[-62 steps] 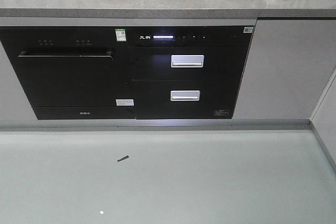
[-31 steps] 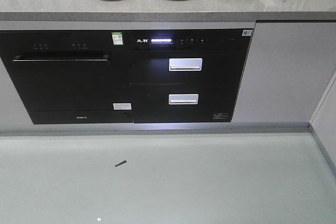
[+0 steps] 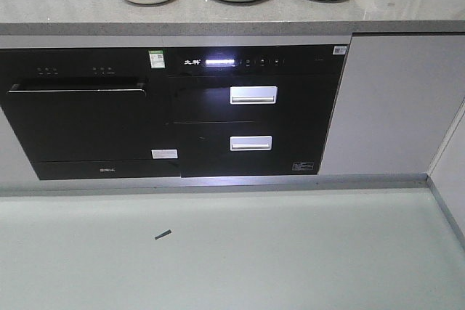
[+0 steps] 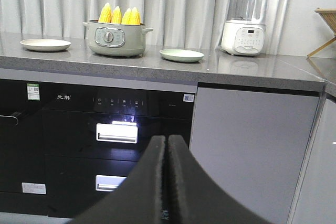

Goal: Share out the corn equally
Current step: 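Drive the base forward toward the counter with the corn pot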

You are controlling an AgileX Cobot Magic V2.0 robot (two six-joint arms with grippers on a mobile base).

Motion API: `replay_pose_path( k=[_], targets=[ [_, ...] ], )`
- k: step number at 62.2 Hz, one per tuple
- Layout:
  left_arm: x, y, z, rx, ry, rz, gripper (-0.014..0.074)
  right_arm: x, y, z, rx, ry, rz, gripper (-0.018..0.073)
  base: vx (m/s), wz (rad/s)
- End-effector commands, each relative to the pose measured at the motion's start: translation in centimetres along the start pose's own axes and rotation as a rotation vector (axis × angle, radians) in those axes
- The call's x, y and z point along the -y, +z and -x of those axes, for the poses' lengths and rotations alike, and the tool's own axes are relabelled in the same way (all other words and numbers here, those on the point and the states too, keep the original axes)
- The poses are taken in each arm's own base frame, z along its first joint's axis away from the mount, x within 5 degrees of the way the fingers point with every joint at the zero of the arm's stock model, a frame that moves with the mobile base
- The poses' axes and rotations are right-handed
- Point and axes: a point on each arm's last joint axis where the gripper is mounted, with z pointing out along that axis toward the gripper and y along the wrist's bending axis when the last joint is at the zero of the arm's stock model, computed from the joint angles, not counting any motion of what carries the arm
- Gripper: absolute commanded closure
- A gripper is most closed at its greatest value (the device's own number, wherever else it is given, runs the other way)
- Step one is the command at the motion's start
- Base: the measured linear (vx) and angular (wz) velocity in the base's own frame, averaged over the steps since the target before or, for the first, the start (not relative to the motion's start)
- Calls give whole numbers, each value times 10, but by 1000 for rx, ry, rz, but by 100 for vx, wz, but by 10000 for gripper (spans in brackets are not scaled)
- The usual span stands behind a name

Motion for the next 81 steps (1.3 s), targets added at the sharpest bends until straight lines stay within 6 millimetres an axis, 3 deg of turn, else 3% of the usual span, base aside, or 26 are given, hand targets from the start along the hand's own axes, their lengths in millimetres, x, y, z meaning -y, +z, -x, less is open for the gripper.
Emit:
replay_pose_path(
  k=[1, 81],
  targets=[
    [1, -1, 7, 91, -11, -8, 603, 0, 0, 4, 69, -2, -1, 561, 8, -2],
    [1, -1, 7, 91, -11, -8, 603, 0, 0, 4, 68, -2, -1, 561, 11, 0]
  ],
)
